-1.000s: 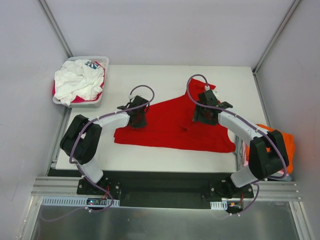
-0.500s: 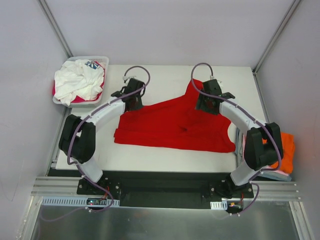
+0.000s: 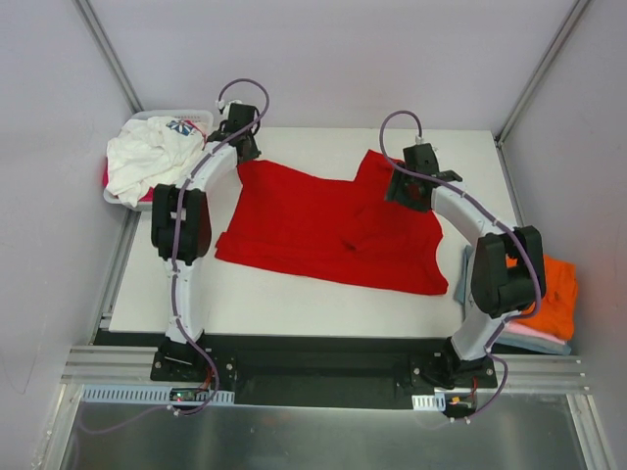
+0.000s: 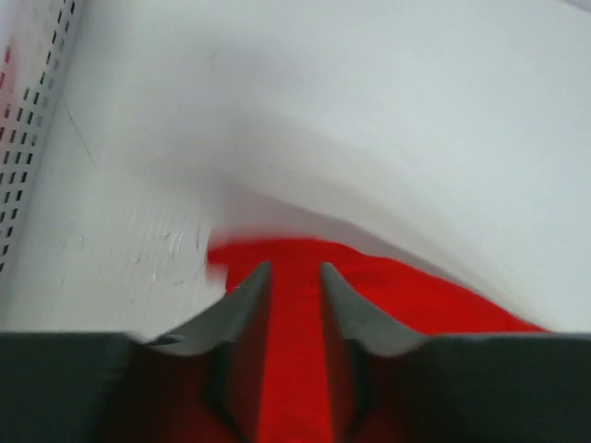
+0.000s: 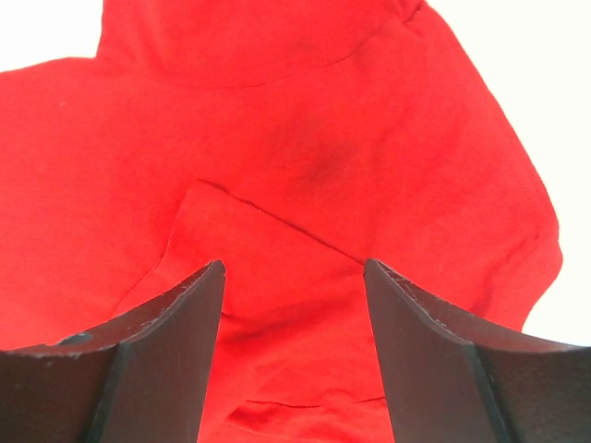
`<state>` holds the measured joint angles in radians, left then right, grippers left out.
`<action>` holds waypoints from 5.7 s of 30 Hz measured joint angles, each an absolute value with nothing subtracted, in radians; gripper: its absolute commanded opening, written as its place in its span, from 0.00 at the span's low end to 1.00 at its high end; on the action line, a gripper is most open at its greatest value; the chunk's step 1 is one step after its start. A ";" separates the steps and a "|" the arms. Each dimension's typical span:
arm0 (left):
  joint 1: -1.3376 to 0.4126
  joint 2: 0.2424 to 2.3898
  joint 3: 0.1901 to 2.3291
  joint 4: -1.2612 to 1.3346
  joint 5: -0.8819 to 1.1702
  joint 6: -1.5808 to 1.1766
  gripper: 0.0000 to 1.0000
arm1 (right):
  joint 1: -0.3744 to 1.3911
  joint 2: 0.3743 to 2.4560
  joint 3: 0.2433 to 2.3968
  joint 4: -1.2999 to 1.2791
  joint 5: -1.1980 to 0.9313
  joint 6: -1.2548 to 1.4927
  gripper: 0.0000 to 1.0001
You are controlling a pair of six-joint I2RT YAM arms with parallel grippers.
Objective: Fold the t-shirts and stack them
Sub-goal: Fold the flattened tshirt in 1/3 of the way
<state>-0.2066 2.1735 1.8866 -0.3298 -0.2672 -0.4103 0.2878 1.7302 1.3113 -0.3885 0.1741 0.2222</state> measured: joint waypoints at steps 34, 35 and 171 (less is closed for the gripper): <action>-0.234 1.598 0.912 -0.357 -0.188 -0.525 0.47 | 0.516 1.630 1.142 -0.430 0.146 0.200 0.66; -0.234 1.596 0.912 -0.352 -0.194 -0.525 0.49 | 0.517 1.630 1.142 -0.431 0.146 0.201 0.66; -0.197 1.687 0.994 -0.265 -0.137 -0.483 0.55 | 0.629 1.675 1.014 -0.348 0.167 0.281 0.40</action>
<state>-0.1974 1.6867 0.9936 -0.2653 -0.1371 -0.4828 0.6292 1.6752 1.0142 -0.3485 0.1665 0.2813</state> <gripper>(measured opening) 0.453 0.384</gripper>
